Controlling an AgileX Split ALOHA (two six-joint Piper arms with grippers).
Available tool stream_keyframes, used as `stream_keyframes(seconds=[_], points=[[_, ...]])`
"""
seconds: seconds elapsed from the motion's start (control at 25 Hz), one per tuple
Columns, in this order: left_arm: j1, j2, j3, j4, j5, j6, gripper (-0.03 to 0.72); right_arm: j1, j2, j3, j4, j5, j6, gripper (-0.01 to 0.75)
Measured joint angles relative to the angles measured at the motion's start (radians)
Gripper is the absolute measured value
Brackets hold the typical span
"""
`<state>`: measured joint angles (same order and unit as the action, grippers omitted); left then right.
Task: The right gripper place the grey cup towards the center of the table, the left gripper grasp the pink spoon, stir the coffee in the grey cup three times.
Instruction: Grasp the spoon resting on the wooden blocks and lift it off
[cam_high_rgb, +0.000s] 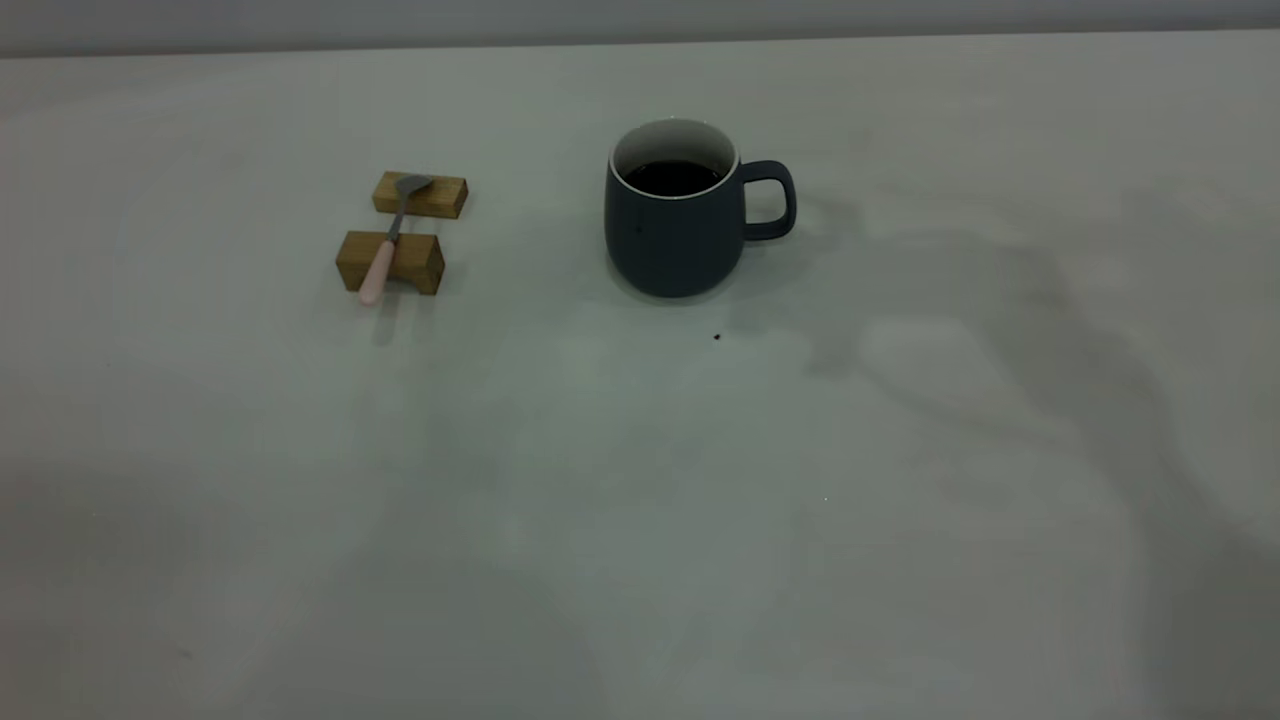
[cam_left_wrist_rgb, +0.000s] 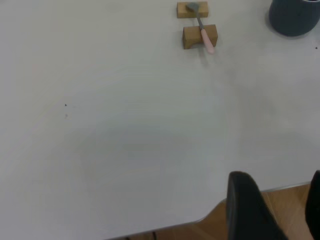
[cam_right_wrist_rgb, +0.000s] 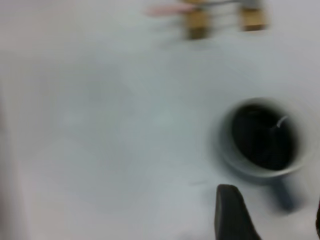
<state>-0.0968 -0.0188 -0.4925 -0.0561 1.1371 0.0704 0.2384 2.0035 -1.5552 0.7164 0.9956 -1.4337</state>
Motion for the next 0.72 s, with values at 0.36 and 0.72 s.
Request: stream_keyframes(seconds=[0.36,0.72], points=[[0.0,0.0,0.0,0.0,0.0,0.0,0.365,-0.182,-0.405,0.166,-0.06,0.208,0.734,0.438],[0.0,0.0,0.0,0.0,0.0,0.0,0.365,-0.37,-1.039,0.724,-0.162,0.229,0.831,0.438]])
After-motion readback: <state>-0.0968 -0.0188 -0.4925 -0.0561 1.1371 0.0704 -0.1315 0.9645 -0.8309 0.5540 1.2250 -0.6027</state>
